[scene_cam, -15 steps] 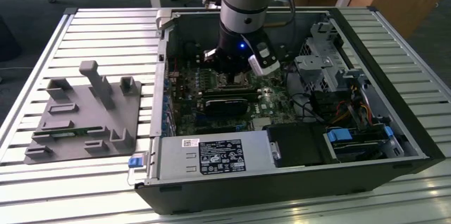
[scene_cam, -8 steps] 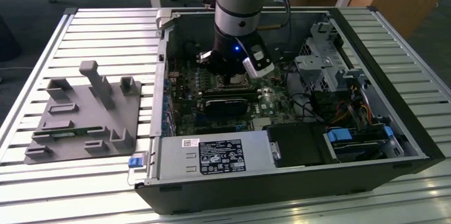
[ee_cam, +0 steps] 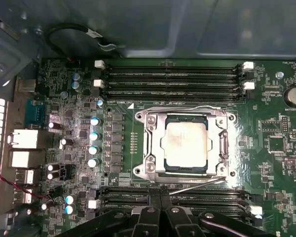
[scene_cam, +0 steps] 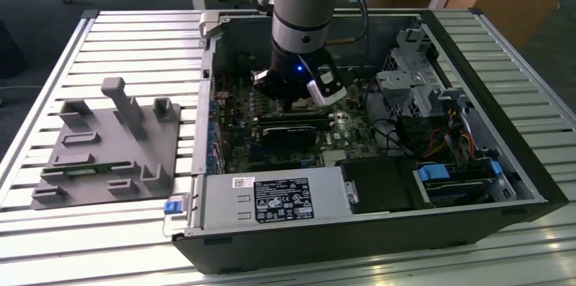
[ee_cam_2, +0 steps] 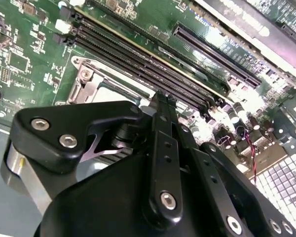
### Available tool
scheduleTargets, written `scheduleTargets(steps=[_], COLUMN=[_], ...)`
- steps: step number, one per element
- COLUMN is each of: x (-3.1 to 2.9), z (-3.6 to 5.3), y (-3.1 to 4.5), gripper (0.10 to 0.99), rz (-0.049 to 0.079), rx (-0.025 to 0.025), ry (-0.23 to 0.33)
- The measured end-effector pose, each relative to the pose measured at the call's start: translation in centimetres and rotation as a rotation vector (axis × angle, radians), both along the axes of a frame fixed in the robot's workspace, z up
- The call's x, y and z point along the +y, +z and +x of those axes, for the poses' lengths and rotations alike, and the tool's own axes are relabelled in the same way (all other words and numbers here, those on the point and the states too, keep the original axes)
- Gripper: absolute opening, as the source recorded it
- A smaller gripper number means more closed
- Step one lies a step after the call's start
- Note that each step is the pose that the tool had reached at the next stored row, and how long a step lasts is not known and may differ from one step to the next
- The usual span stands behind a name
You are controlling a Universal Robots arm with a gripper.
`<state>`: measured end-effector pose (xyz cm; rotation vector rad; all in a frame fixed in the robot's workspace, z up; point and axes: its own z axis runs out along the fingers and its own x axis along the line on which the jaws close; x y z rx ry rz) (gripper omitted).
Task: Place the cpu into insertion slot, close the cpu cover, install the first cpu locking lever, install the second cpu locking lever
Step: 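Install the second cpu locking lever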
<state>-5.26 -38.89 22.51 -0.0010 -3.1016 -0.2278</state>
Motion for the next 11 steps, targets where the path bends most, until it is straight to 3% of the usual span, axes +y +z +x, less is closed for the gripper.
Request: scheduleTargets(steps=[6,11], x=[-0.45,-0.82], z=[-0.23,-0.26], y=[-0.17,-0.48], gripper=[0.106,0.106], rz=[0.041,0.048], rx=[0.0001,-0.0001], ry=[-0.001,-0.001])
